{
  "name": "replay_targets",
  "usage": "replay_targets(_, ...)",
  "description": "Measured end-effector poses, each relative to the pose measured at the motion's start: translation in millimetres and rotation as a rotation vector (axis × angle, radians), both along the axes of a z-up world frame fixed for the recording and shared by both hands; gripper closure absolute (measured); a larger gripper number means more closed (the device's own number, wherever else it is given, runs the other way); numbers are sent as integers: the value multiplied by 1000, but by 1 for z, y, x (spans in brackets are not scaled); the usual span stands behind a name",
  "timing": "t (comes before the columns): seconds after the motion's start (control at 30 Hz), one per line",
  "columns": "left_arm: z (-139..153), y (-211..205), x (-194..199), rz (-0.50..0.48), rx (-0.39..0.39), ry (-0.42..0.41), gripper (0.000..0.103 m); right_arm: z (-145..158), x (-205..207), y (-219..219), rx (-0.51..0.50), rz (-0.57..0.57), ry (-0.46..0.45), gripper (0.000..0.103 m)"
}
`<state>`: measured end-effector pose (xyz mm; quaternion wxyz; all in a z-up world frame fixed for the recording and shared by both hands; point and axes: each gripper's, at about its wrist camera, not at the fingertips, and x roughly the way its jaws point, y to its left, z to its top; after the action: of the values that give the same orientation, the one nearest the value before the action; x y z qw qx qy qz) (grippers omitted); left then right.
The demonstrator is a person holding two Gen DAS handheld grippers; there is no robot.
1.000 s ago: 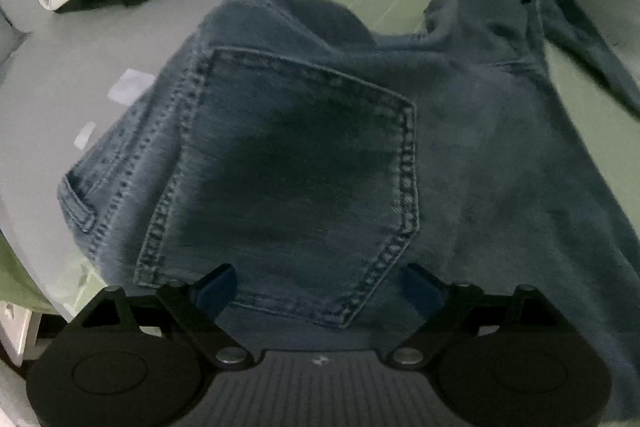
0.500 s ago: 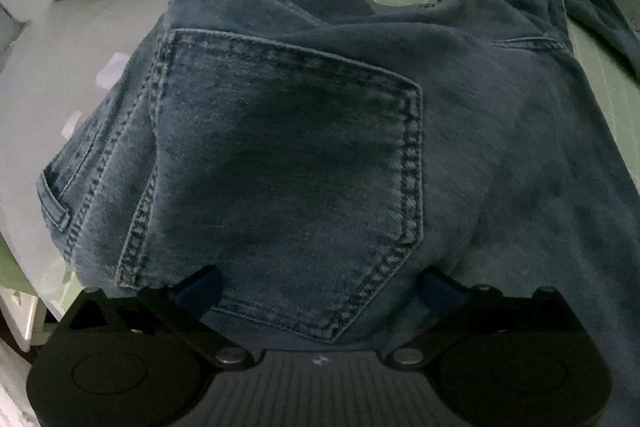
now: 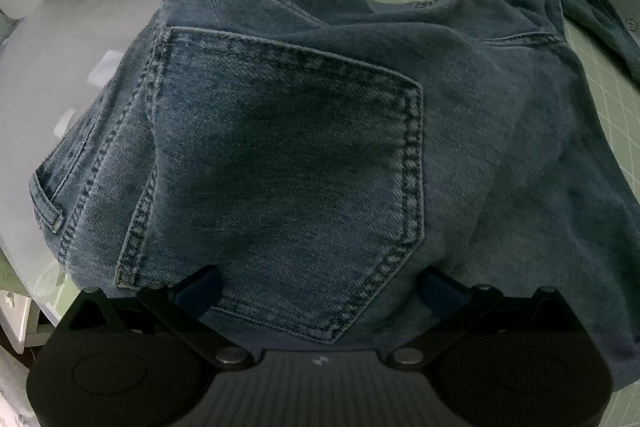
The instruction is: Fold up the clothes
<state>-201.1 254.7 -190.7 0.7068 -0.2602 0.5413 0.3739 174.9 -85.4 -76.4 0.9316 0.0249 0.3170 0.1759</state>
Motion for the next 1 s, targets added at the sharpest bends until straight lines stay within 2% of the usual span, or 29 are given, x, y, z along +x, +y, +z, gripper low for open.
replay_targets(0.07,-1,-1,-1,-1,3,-3,0,-13,-4,-7,-18,-40,45,44)
replay_targets(0.2,-2,-5,-4,-1,14,-11,0,-46,-17,-36,31,-141,191,51)
replay_targets(0.3,-3,-7,-5,-1,15,-12,0,-65,-28,-36,-18,-113,247,54)
replay_targets(0.43,-4,-8,-6,-1,10,-8,0,-82,-25,-32,38,-82,318,54)
replay_targets(0.47,-4,-8,-7,-1,9,-7,0,-82,-23,-29,30,-73,317,59)
replay_targets(0.5,-4,-8,-7,-1,8,-6,0,-83,-22,-26,21,-64,315,71)
replay_targets(0.53,-5,-8,-7,-1,7,-6,0,-83,-21,-23,13,-55,314,88)
replay_targets(0.6,-5,-9,-8,-1,6,-6,0,-77,-30,-19,-28,-41,275,97)
replay_targets(0.73,-6,-11,-10,-3,2,-4,0,-51,-62,-32,-145,-97,158,99)
replay_targets(0.8,-7,-12,-10,-4,2,-6,0,-40,-85,-52,-201,-150,135,99)
replay_targets(0.9,-8,-14,-12,-5,4,-13,0,-49,-113,-86,-263,-214,227,99)
replay_targets(1.0,-8,-15,-14,-9,5,-17,0,-56,-122,-105,-224,-283,264,93)
